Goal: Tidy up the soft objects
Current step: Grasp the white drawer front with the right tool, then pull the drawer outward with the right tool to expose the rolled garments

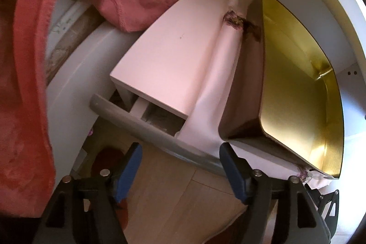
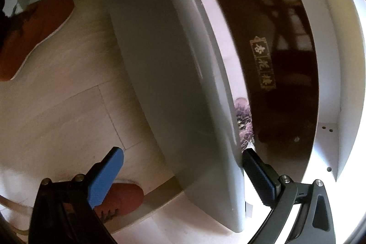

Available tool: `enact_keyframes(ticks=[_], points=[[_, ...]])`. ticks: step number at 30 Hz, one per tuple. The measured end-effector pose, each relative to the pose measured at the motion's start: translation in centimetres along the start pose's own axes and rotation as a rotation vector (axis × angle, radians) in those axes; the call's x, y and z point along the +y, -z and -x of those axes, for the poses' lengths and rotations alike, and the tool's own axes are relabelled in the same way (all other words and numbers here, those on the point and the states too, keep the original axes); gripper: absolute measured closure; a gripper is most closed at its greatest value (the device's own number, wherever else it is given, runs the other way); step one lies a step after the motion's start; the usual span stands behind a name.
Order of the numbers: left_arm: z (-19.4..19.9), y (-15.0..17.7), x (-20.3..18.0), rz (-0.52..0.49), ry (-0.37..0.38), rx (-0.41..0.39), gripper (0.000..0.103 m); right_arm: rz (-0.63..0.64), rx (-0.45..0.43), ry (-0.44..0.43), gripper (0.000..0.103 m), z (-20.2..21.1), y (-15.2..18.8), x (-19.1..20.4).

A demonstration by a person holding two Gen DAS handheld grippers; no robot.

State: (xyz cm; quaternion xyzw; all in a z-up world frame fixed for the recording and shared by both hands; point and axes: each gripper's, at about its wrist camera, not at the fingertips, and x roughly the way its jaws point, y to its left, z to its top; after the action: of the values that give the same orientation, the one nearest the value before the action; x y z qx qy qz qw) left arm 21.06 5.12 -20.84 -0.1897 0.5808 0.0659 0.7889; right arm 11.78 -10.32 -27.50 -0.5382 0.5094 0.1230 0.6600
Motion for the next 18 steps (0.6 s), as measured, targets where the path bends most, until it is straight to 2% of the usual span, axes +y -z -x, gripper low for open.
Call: enact_keyframes(ticks=[3,6,18], points=[[-0.6,-0.1,0.4,0.032,0.010,0.016,0.031,-0.026,-0.027,-0.008,0.000,0.3,-0.3,0.0],[-0.5,-0.2,0.7,0.015,0.002,0.014,0.030,-0.064,-0.029,-0.033,0.000,0.6,-0.4,-0.4],[0.0,2.2,2.4,0.001,-0.058,0.098,0.026,-0.101,0.029,-0.086,0.000,2.4,0.1,0.9]])
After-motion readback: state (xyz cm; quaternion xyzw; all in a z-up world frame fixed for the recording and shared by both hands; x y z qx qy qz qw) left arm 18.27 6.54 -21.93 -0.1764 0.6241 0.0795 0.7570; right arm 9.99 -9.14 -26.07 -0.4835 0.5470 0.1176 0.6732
